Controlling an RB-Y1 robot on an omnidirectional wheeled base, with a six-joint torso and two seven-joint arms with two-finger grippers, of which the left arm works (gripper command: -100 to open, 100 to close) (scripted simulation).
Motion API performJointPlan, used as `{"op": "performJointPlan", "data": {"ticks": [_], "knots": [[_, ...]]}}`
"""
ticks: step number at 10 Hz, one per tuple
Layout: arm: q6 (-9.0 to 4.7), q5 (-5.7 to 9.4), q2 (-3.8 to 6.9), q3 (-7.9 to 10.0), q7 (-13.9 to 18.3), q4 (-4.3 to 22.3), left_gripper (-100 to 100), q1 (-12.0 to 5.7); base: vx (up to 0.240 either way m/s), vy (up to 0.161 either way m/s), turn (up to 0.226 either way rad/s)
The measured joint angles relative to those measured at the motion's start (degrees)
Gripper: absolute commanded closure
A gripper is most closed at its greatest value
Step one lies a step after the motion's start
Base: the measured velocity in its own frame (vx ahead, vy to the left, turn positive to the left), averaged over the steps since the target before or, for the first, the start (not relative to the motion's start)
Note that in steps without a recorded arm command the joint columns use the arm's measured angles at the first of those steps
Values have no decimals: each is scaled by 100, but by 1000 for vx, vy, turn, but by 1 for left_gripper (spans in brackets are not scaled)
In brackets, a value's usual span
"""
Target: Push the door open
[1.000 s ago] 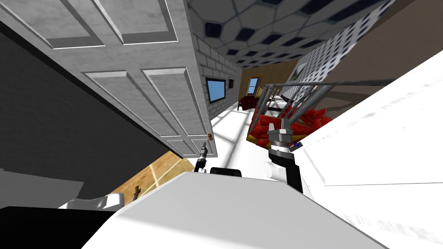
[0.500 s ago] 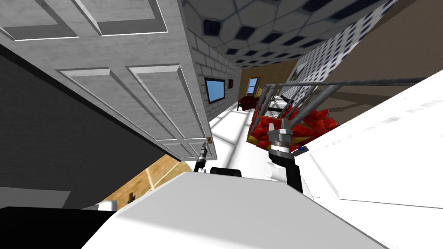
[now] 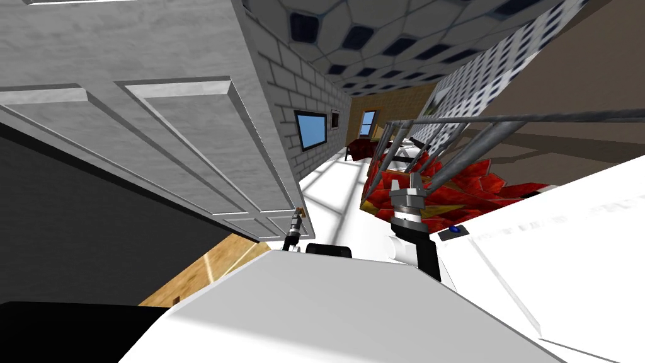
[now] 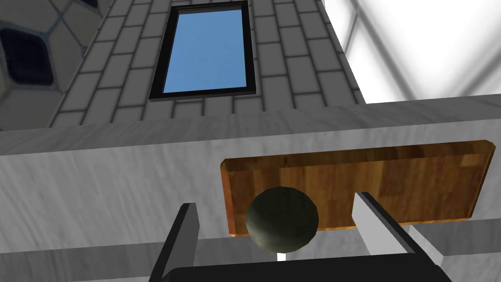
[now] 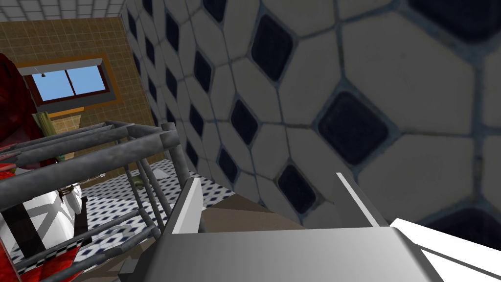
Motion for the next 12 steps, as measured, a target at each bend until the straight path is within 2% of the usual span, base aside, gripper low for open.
{"op": "performJointPlan", "data": {"ticks": [5,8,12], "knots": [[29,-2,2,-3,-3,12,100,2,-12,-1,-3],[86,39,9,66,-20,37,100,31,159,-49,61],[114,171,22,338,-72,114,100,-106,214,-65,70]]}}
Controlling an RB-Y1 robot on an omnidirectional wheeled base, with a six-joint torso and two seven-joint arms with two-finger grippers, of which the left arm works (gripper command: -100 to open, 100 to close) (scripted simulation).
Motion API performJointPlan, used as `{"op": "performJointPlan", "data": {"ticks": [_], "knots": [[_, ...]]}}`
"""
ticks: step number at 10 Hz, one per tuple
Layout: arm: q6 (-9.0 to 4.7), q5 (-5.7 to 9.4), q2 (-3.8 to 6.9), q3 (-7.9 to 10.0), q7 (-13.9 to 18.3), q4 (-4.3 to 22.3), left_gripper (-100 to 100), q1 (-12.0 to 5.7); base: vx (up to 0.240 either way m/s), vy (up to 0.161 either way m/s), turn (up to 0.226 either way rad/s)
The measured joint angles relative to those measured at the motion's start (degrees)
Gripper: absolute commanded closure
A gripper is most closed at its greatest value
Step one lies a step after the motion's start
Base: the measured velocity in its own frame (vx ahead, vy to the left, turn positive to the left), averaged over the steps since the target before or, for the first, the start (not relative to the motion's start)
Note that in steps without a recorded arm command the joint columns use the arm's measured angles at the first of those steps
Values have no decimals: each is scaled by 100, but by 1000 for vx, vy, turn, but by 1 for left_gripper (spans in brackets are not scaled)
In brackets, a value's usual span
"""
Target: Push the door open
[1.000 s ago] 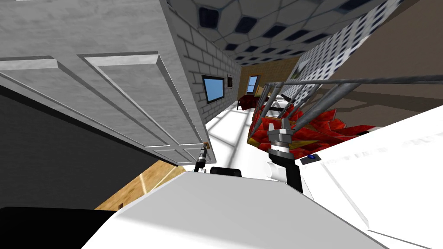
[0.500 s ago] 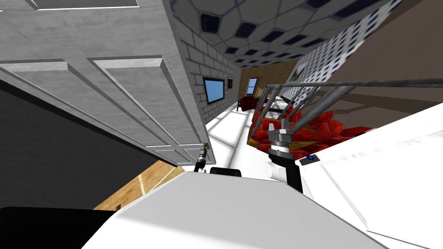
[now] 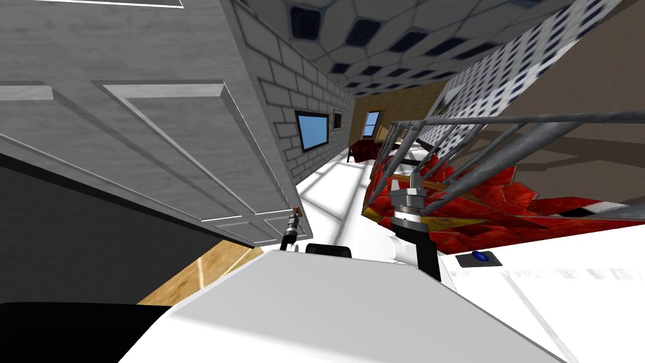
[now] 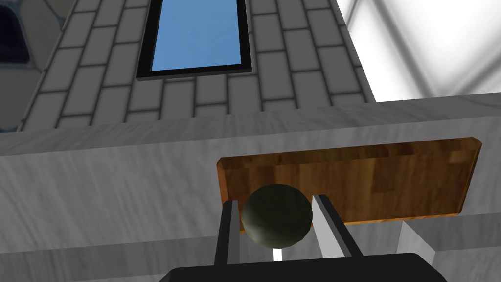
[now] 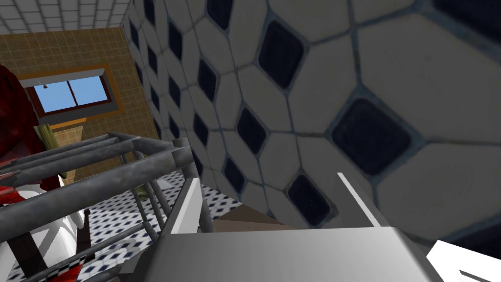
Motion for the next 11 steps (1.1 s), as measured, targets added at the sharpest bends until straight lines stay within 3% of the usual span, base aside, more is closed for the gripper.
{"op": "performJointPlan", "data": {"ticks": [4,11], "knots": [[167,143,-100,315,-131,-127,100,-11,190,-59,77],[159,335,-81,659,-211,39,100,-104,200,-24,53]]}}
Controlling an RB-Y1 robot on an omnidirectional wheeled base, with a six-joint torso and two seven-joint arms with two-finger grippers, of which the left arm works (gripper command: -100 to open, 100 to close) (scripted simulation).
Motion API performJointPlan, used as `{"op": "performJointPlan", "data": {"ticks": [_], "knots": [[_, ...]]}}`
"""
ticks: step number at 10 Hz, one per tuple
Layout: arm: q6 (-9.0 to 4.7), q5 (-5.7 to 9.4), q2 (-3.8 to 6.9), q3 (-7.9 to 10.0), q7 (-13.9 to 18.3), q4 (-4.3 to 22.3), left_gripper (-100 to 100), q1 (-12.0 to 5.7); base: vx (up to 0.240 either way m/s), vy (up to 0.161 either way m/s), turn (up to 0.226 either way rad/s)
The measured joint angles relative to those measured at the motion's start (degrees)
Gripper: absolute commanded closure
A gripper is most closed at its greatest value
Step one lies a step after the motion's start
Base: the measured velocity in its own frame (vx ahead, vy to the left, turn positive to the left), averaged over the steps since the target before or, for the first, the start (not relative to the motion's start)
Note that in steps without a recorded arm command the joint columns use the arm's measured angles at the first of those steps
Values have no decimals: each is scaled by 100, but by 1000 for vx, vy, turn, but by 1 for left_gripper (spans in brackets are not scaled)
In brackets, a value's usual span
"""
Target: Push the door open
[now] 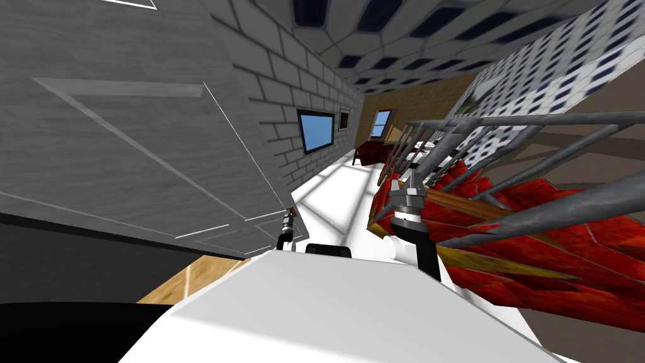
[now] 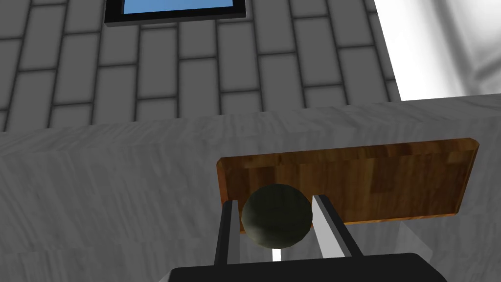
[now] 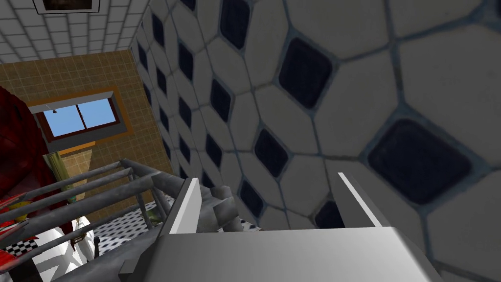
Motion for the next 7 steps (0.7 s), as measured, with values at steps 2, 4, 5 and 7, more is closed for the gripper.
{"op": "performJointPlan", "data": {"ticks": [2,4,5,7], "knots": [[-4,78,-10,147,-48,-112,100,71,205,-43,70],[-46,166,-20,315,-83,13,100,-14,214,-44,68],[-25,199,-52,384,-120,-42,100,32,228,-36,67],[-34,236,-67,463,-151,-54,100,43,117,1,33]]}}
